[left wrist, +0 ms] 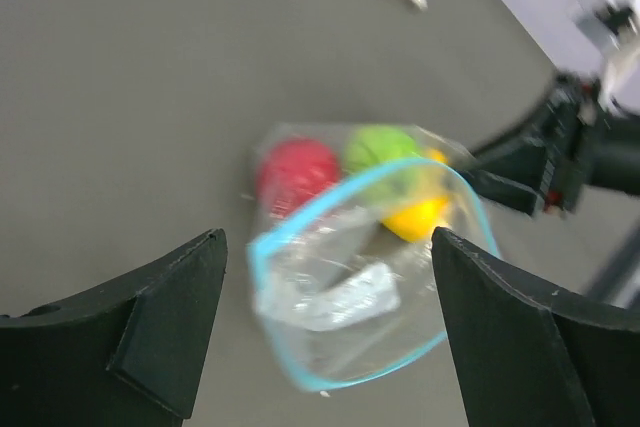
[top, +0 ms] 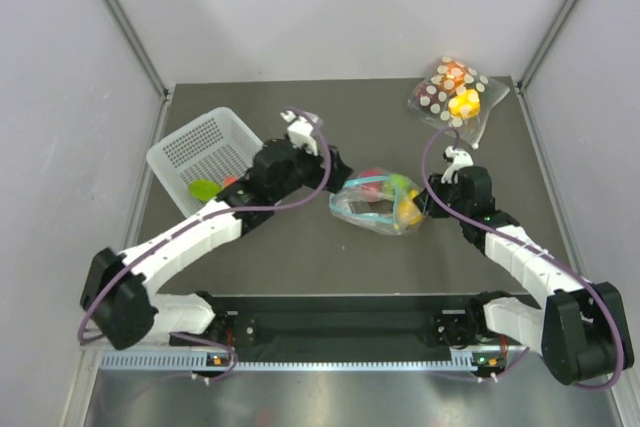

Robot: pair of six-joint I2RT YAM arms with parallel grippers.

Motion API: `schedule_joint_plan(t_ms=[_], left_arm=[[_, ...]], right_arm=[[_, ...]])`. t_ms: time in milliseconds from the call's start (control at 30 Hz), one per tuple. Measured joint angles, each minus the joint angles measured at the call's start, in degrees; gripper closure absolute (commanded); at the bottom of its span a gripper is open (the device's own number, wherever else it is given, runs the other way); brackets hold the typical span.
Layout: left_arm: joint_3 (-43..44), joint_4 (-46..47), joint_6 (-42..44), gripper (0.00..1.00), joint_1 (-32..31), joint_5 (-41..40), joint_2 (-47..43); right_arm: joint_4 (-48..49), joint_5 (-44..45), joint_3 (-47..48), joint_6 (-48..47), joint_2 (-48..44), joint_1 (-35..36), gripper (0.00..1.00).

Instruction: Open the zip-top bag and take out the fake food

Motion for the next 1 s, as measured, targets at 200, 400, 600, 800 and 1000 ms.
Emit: schedule_joint_plan(t_ms=[200,400,600,800,1000], left_arm=[[0.1,6.3,-3.8,0.18,-7.3,6.1,11.8],[0.1,9.6,-6.2,0.19,-11.6,8.8,16.6],[0.7,12.4,-6.9,0.24,-12.9,9.4,19.9],[0.9,13.5,-7.4,0.26,-13.3,9.3,24.7],[1.6,13.9,-7.4,0.26,-13.7,8.1,29.8]], right_arm=[[-0.4,-0.2,0.0,0.2,0.0,0.0,1.00],[0.1,-0.1,0.0,0.2,0.6,0.0,1.00],[1.5,-0.2,0.0,0.3,1.6,0.0,1.00],[1.6,-0.3,-0.1,0.3,1.7,0.0,1.00],[0.0,-0.5,-0.1,0.3,0.4,0.0,1.00]])
